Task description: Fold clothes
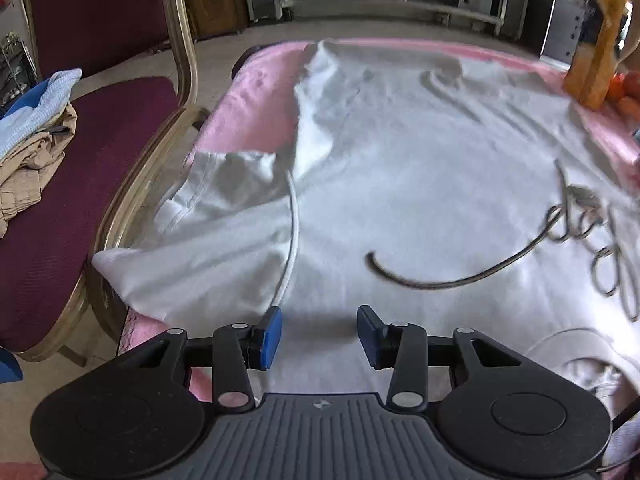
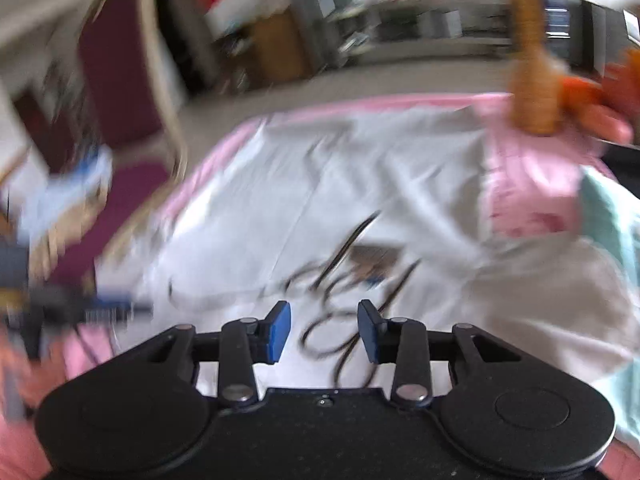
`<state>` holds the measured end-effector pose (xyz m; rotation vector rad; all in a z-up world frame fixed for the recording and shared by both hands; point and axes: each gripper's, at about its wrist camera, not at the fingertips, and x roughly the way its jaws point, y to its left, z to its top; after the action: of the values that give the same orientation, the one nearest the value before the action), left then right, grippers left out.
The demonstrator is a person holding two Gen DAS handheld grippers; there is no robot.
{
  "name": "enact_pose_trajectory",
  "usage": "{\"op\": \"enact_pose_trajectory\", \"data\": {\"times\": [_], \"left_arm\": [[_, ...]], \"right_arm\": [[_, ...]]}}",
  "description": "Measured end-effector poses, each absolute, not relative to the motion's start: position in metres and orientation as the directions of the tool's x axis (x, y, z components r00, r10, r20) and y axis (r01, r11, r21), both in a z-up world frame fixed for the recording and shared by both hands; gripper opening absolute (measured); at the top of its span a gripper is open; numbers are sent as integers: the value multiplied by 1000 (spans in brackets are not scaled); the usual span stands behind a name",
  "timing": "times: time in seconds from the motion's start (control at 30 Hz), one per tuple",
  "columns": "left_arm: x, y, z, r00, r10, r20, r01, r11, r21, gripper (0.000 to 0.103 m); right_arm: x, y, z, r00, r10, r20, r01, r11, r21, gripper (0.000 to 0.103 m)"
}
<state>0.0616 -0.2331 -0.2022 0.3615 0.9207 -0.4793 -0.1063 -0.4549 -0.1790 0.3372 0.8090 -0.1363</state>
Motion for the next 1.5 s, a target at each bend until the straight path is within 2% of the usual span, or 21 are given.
{"op": "enact_pose_trajectory", "data": {"times": [0.13,0.23,0.4,0.53,0.67,0.73,0.9,0.97,1.07,1.13,1.27,1.33,1.4,1.5], "left_arm": [[52,-232,-200,515,-198,-834,567,808,158,43],[45,-221,-198,473,-178,-863,580,801,152,43],[29,-199,-196,411,-188,-892,583,806,99,43],[29,-199,-192,426,-211,-880,571,817,80,42],[41,-208,-192,435,-221,-873,553,831,66,43],[47,-213,-191,440,-225,-870,544,837,58,42],[62,-225,-191,451,-236,-861,520,853,39,42],[62,-227,-197,437,-230,-870,522,852,37,42],[56,-223,-200,434,-213,-875,532,845,58,45],[52,-219,-202,435,-190,-880,525,848,77,49],[47,-210,-190,467,-160,-870,500,859,111,45],[47,-205,-180,491,-157,-857,487,865,121,31],[47,-201,-167,522,-160,-838,475,871,129,31],[55,-200,-127,608,-219,-763,467,876,121,31]], "right_arm": [[-92,-428,-206,570,0,-822,193,972,134,36],[-103,-414,-213,490,-38,-871,173,983,54,37],[-138,-413,-207,426,-56,-903,254,965,60,37],[-157,-435,-193,459,-38,-888,362,920,148,37],[-169,-474,-175,578,-104,-810,495,833,246,37],[-170,-494,-171,604,-152,-782,561,778,283,17],[-156,-529,-199,599,-41,-799,636,630,445,17],[-154,-531,-208,553,-28,-832,669,610,424,17],[-155,-525,-211,471,-108,-876,690,664,289,17],[-159,-521,-213,430,-167,-887,695,688,207,9],[-169,-515,-213,350,-288,-891,721,690,60,10],[-174,-517,-203,404,-285,-869,721,684,111,13],[-177,-518,-183,494,-271,-826,702,685,195,13],[-173,-517,-145,573,-296,-764,666,712,222,14]]}}
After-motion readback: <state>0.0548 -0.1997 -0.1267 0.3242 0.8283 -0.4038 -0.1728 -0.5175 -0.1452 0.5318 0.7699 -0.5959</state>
